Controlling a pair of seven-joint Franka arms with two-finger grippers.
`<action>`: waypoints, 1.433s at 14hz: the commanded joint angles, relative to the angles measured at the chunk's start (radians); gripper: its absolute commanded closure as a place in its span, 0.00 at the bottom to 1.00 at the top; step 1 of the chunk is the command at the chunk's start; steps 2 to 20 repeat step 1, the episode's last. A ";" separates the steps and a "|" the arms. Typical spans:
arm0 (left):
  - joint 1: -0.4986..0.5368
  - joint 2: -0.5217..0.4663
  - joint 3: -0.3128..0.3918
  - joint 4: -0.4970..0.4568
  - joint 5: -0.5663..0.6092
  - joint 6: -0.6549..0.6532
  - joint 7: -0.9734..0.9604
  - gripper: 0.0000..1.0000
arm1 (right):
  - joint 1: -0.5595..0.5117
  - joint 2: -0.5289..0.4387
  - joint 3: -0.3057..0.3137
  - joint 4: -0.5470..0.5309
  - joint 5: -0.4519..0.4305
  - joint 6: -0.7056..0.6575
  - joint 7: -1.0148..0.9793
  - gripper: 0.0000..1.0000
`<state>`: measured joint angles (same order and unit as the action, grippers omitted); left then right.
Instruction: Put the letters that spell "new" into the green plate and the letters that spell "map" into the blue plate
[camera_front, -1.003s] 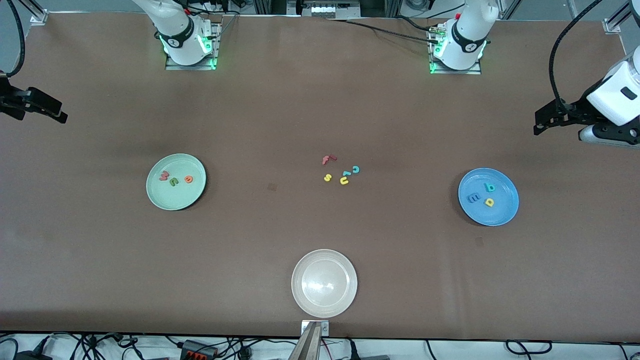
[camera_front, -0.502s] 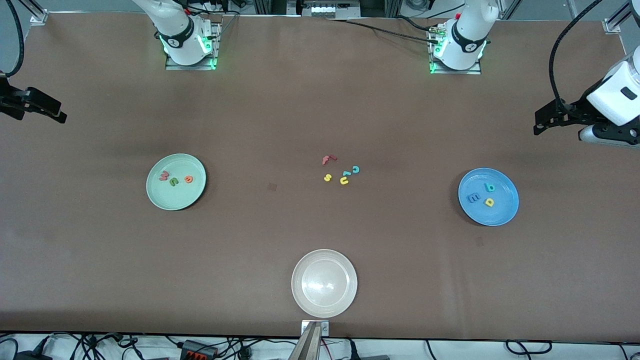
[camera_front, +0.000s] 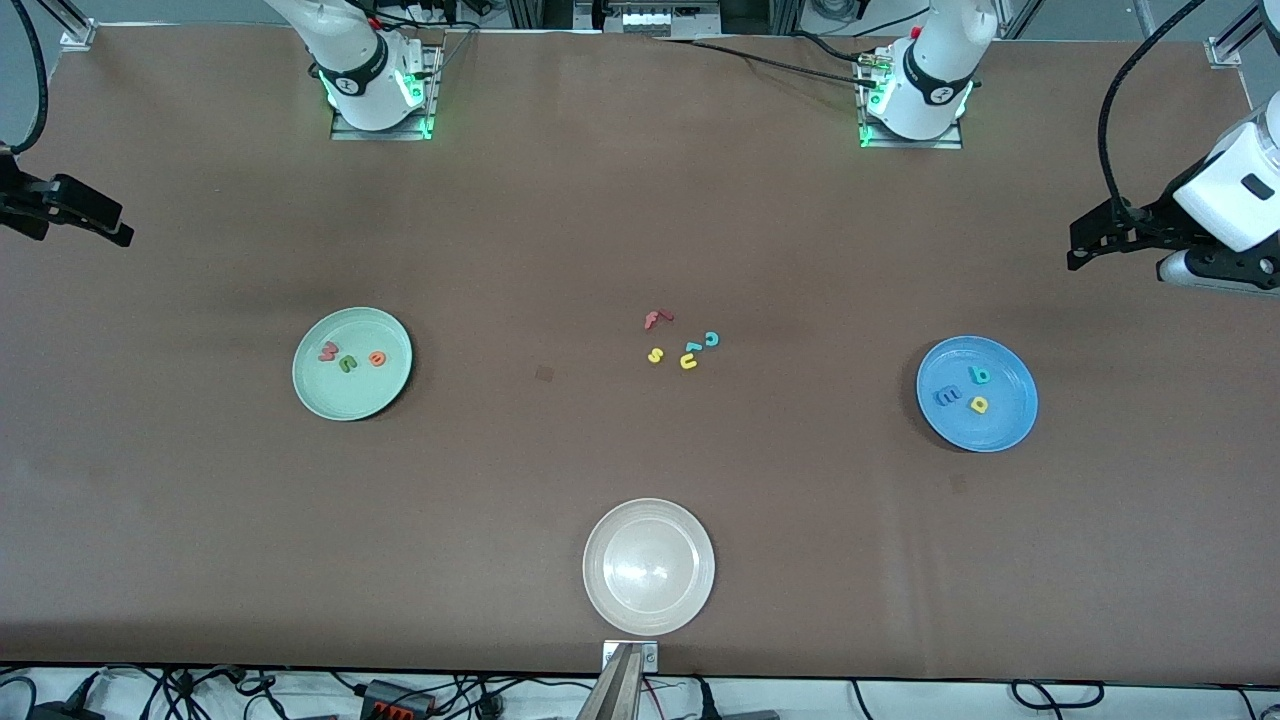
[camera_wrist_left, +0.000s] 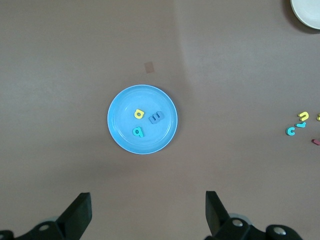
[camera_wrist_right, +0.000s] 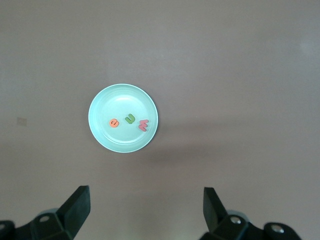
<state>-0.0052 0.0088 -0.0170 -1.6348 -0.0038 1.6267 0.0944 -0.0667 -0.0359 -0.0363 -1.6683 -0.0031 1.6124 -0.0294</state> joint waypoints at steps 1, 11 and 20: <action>0.001 -0.006 -0.003 -0.002 -0.012 0.002 -0.005 0.00 | -0.016 -0.025 0.013 -0.022 -0.012 0.012 -0.018 0.00; 0.001 -0.006 -0.003 -0.002 -0.012 0.002 -0.005 0.00 | -0.016 -0.025 0.013 -0.022 -0.012 0.012 -0.018 0.00; 0.001 -0.006 -0.003 -0.002 -0.012 0.002 -0.005 0.00 | -0.016 -0.025 0.013 -0.022 -0.012 0.012 -0.018 0.00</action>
